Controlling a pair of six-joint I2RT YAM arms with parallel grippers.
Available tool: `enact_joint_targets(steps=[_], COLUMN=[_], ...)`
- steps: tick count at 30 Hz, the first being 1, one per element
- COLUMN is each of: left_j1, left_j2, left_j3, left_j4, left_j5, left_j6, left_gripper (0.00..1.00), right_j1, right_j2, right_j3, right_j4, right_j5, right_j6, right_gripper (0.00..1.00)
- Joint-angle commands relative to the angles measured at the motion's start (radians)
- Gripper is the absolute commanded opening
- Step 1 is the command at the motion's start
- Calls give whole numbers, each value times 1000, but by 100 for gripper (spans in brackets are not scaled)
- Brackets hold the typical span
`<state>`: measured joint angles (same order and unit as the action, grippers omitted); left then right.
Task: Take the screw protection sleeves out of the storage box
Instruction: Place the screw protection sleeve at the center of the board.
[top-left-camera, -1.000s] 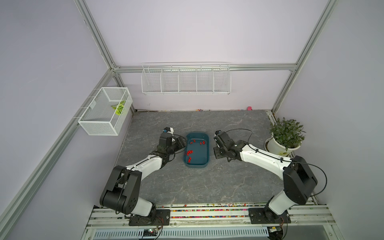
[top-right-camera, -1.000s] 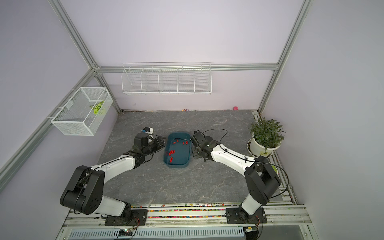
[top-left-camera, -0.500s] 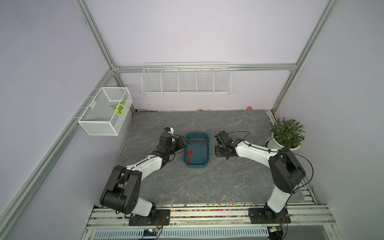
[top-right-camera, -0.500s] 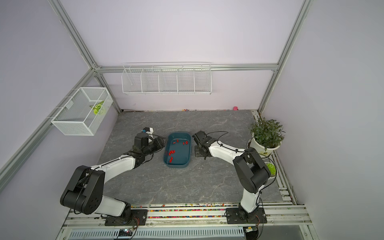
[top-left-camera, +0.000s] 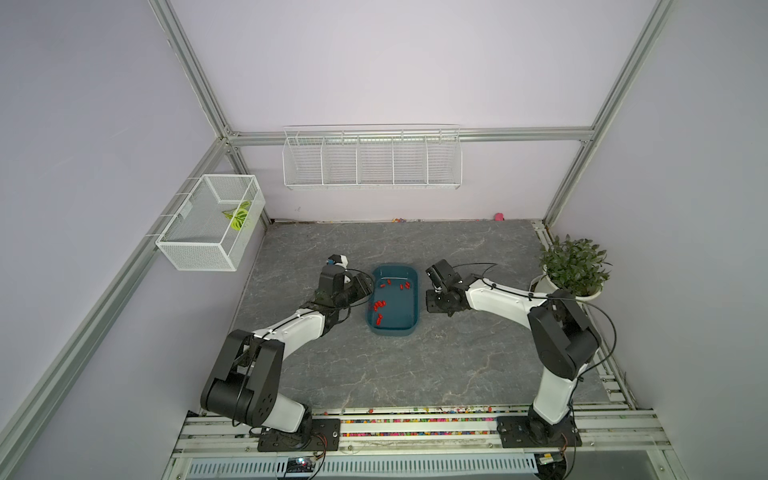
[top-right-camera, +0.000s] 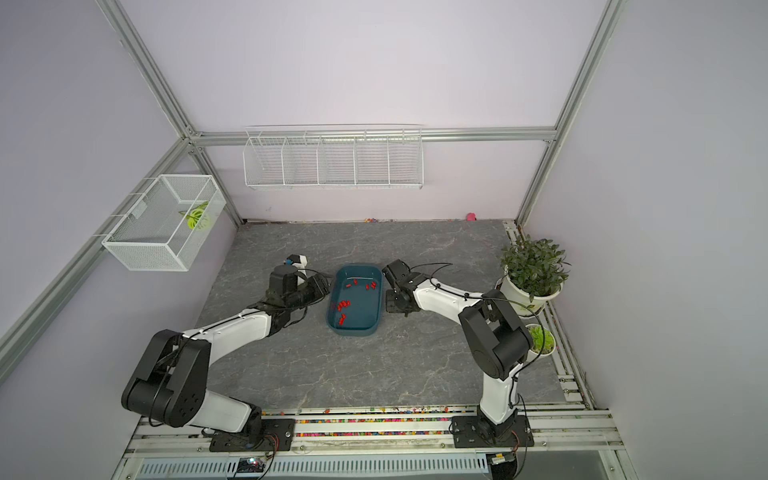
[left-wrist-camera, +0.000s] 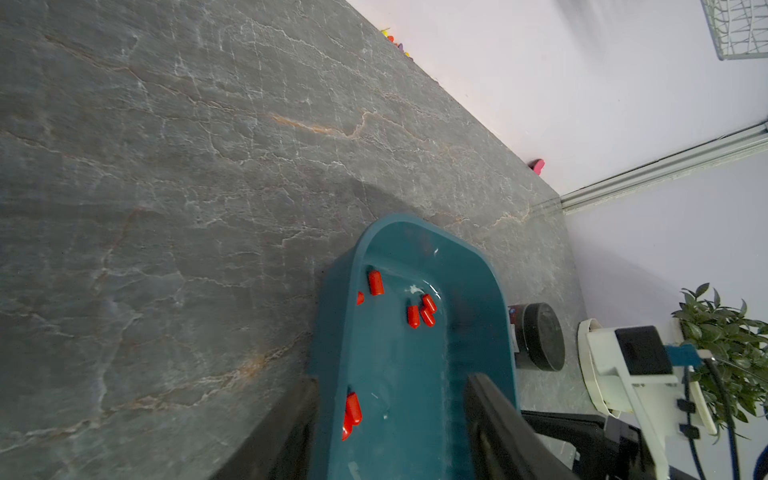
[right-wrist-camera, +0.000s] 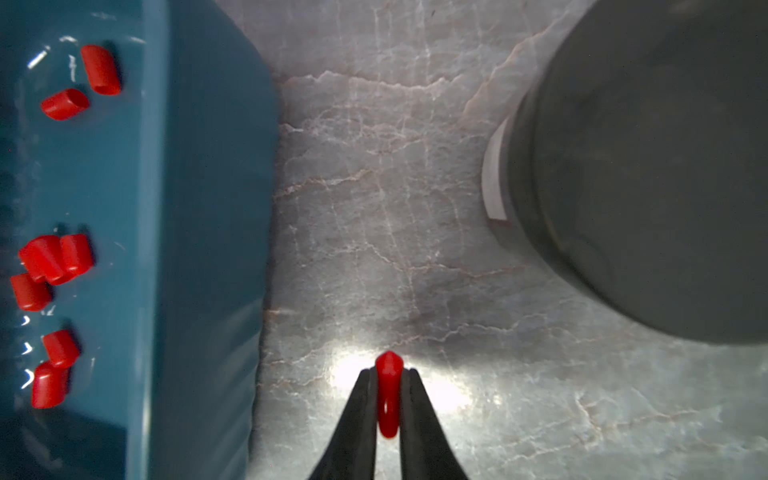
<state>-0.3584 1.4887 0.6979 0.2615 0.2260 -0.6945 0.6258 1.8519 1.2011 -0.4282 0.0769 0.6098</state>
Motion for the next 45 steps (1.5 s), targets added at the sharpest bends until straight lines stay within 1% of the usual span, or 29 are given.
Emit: enact_joint_targets(steps=[1, 16, 19, 21, 23, 29, 32, 35, 39, 41, 45], left_j1=[-2, -1, -2, -1, -2, 0, 0, 2, 2, 3, 6], left_j2=[15, 27, 24, 22, 24, 23, 24, 23, 23, 22, 22], left_j3=[35, 46, 43, 43, 43, 42, 41, 41, 40, 40, 37], left_j4=[-16, -29, -29, -28, -28, -28, -27, -25, -25, -24, -21], left_j5=[4, 3, -1, -1, -1, -1, -1, -1, -2, -3, -4], left_j6=[15, 12, 12, 12, 11, 11, 9, 9, 6, 6, 2], left_gripper=[62, 63, 63, 63, 63, 63, 63, 63, 63, 63, 63], right_j1=[-6, -5, -5, -5, -5, -5, -3, 13, 51, 73, 110], right_j2=[27, 79, 84, 82, 82, 83, 46, 1, -34, -46, -77], right_j3=[27, 67, 73, 72, 70, 72, 31, -8, 4, 21, 38], right_j4=[-42, -86, -92, -92, -89, -89, -18, 56, 78, 76, 68], right_j5=[-12, -11, -11, -12, -12, -12, -35, -63, -39, -7, 94], right_j6=[23, 33, 33, 32, 33, 33, 23, -11, -52, -72, -100], right_gripper=[16, 16, 20, 24, 27, 29, 32, 33, 33, 32, 32])
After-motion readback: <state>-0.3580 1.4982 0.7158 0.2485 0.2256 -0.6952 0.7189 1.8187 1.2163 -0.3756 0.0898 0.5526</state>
